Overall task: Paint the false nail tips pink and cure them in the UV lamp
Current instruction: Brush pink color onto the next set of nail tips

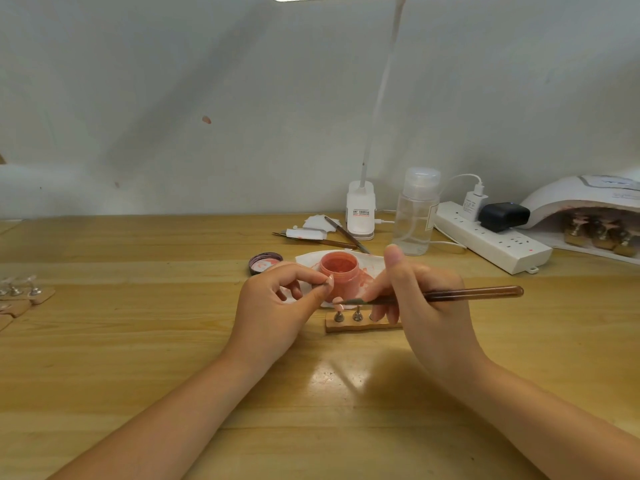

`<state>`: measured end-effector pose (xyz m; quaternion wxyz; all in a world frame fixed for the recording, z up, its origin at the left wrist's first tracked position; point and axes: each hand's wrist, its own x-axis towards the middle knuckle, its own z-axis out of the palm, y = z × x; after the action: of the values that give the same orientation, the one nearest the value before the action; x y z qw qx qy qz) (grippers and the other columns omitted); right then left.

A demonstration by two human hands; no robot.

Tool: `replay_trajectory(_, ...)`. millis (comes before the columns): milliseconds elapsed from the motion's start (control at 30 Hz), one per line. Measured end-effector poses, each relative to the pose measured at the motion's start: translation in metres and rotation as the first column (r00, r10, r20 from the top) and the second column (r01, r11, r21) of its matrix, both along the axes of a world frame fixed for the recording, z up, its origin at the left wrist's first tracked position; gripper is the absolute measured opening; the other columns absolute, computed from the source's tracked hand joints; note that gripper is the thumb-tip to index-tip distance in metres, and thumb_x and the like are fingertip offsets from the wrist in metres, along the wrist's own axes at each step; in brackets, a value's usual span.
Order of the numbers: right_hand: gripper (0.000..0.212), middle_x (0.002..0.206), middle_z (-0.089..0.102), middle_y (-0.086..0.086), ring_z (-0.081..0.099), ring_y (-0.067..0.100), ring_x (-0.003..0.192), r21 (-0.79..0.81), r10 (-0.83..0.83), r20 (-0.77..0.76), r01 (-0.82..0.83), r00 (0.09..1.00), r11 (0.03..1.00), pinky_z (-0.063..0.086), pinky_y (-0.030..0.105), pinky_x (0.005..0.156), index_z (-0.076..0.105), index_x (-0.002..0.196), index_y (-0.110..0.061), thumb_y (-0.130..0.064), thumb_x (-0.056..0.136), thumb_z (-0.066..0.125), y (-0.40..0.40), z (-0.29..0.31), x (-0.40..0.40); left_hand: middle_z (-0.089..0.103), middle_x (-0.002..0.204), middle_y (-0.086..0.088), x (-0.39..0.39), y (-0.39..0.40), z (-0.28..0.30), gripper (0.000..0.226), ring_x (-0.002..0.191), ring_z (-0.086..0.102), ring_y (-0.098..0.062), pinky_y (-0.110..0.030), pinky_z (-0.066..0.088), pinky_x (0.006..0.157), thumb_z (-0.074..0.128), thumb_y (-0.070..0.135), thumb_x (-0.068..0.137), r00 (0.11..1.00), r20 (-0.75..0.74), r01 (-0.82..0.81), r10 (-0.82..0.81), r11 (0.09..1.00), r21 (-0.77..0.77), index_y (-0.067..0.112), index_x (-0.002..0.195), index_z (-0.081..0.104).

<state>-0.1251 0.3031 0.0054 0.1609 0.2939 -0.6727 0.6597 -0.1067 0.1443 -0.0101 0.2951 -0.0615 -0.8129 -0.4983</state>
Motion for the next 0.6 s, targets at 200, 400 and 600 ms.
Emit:
replay_trajectory(200,0.055,0.051,0.065,-0.002,0.058,0.011,0.039,-0.147,-0.035,0.052,0.043,0.998,0.988,0.04,0.013,0.039,0.068,0.078,-0.024,-0.057,0.088,0.025,0.006,0.013,0.001,0.066,0.078,0.009,0.001,0.001,0.001,0.021,0.068,0.053,-0.003,-0.008,0.039,0.058,0.073,0.008,0.073,0.998,-0.042,0.04,-0.04,0.999,-0.004,0.028,0.077,0.07)
replay_trajectory(400,0.051,0.045,0.056,0.003,0.051,0.007,0.036,-0.037,-0.091,-0.002,0.091,0.996,0.995,0.042,0.013,0.043,0.064,0.067,-0.017,-0.054,0.083,0.033,0.01,0.011,-0.005,0.064,0.08,0.012,0.003,0.004,0.001,0.029,0.076,0.056,0.006,-0.005,0.04,0.066,0.071,0.003,0.073,0.99,-0.099,0.097,-0.103,0.993,-0.06,0.03,0.084,0.068)
replay_trajectory(600,0.028,0.086,0.06,-0.029,0.058,-0.014,0.088,0.342,-0.017,-0.205,0.088,0.979,0.936,0.046,0.009,0.076,0.056,0.091,-0.026,-0.022,0.072,0.076,0.007,0.002,-0.013,0.067,0.082,0.012,0.004,0.006,0.001,0.019,0.081,0.061,-0.003,-0.01,0.045,0.072,0.066,0.023,0.072,0.978,-0.119,0.163,-0.174,0.982,-0.097,0.024,0.09,0.069)
